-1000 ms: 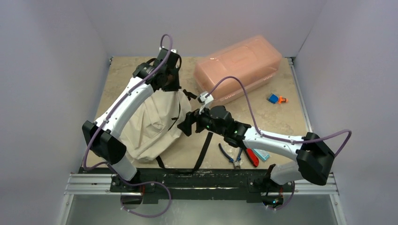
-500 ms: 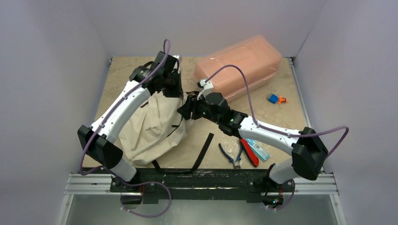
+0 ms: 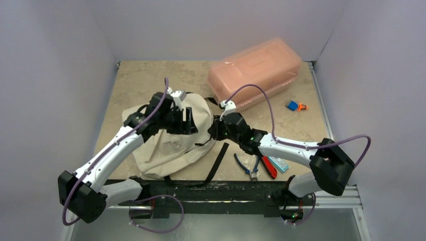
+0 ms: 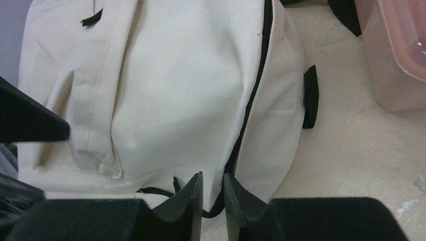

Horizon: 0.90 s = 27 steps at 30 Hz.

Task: Pack the student bag
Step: Zip the student bag at the center of the board.

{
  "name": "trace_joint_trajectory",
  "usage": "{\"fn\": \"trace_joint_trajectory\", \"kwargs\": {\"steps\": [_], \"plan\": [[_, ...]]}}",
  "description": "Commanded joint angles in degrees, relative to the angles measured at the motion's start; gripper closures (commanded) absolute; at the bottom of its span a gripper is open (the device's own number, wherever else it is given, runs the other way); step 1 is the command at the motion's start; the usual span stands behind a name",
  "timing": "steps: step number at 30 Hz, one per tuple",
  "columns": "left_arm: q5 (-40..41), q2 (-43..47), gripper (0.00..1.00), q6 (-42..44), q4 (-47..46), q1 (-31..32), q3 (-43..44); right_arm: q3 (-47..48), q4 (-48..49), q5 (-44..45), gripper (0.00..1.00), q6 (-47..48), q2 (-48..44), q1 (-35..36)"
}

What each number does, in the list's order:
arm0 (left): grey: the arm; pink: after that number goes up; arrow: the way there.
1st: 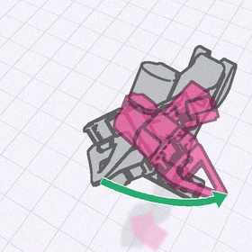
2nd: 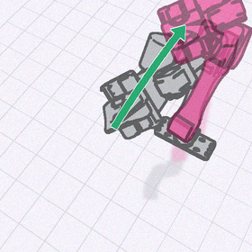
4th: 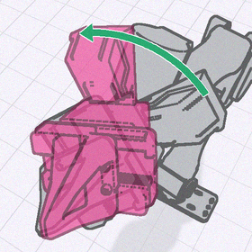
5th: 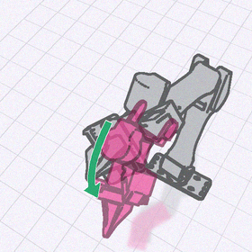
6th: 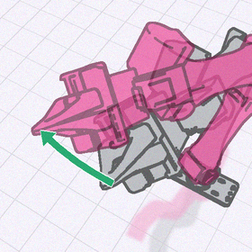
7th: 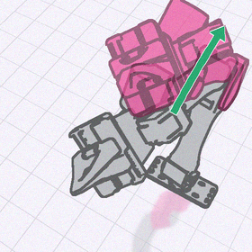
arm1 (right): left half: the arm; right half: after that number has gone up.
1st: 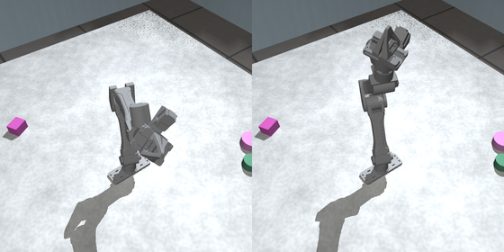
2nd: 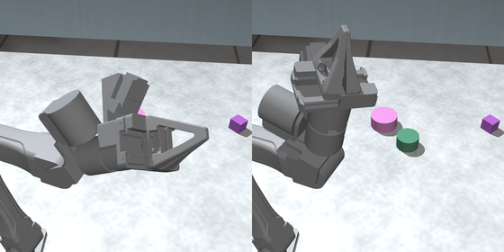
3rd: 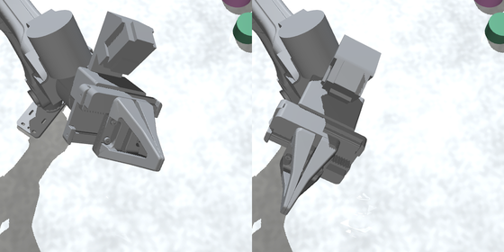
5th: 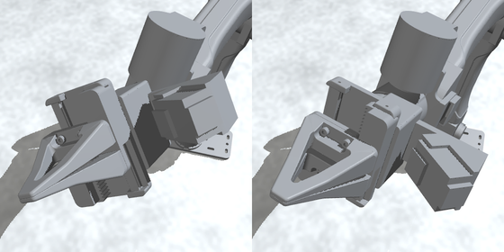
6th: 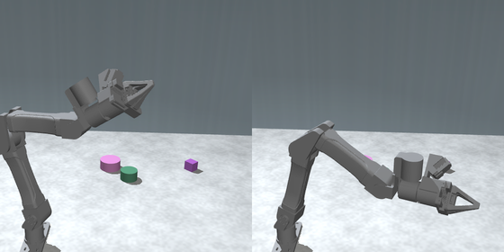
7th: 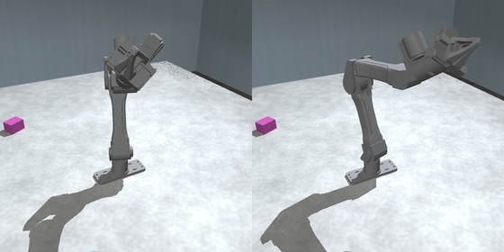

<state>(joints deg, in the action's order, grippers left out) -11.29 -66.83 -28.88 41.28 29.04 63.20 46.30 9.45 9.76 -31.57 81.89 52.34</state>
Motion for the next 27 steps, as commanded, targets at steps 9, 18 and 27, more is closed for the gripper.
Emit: {"fn": "trace_joint_trajectory", "kwargs": {"steps": [9,18,27], "plan": [[-2.3,-0.5,0.39,4.3,-18.0,9.1,-14.1,0.0,5.3,-9.5,0.37,-4.1,1.8,-0.6],[-1.7,1.7,0.43,4.1,-21.2,9.6,-16.8,1.0,3.7,-11.6,1.00,-3.0,-0.1,-3.7],[-3.7,-2.9,0.43,3.5,-28.4,9.7,-19.1,-3.5,10.4,-31.1,1.00,-3.8,-4.1,-10.8]]}}
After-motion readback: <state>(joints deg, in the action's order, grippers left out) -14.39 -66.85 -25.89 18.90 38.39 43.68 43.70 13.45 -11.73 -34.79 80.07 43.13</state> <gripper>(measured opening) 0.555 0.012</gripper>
